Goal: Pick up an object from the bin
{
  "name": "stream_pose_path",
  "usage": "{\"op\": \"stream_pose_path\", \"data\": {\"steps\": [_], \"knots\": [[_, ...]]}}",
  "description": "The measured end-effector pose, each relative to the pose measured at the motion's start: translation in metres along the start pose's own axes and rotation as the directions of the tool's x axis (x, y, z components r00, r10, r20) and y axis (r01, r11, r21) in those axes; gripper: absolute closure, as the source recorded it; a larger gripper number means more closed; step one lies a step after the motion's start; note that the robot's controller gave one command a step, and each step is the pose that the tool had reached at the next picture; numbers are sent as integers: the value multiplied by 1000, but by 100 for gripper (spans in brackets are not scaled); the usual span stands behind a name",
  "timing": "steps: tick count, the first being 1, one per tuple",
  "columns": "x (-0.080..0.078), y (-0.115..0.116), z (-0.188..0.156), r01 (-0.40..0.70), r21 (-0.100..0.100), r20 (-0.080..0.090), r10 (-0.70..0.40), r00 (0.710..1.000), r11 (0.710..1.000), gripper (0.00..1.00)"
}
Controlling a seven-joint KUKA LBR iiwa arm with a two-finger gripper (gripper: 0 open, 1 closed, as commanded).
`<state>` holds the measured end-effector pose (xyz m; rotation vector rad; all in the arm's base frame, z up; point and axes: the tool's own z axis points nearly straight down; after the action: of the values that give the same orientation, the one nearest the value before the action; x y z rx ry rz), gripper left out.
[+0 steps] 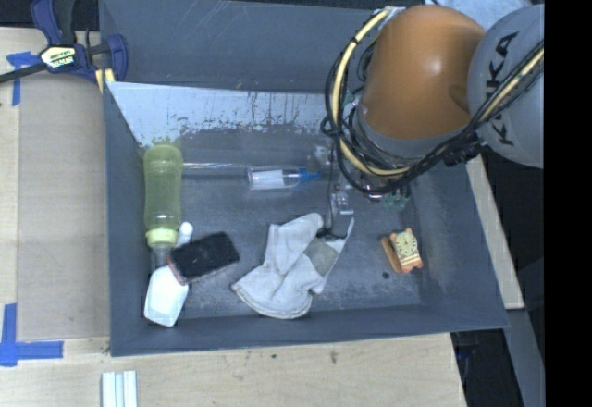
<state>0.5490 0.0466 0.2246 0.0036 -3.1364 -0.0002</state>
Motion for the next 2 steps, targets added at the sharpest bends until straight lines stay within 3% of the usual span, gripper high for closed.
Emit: {"op": "stream_pose_path", "data": {"steps": [2], "knots": [[-2, 0, -4, -2, -1, 10, 2, 1000, 1000, 0]]}}
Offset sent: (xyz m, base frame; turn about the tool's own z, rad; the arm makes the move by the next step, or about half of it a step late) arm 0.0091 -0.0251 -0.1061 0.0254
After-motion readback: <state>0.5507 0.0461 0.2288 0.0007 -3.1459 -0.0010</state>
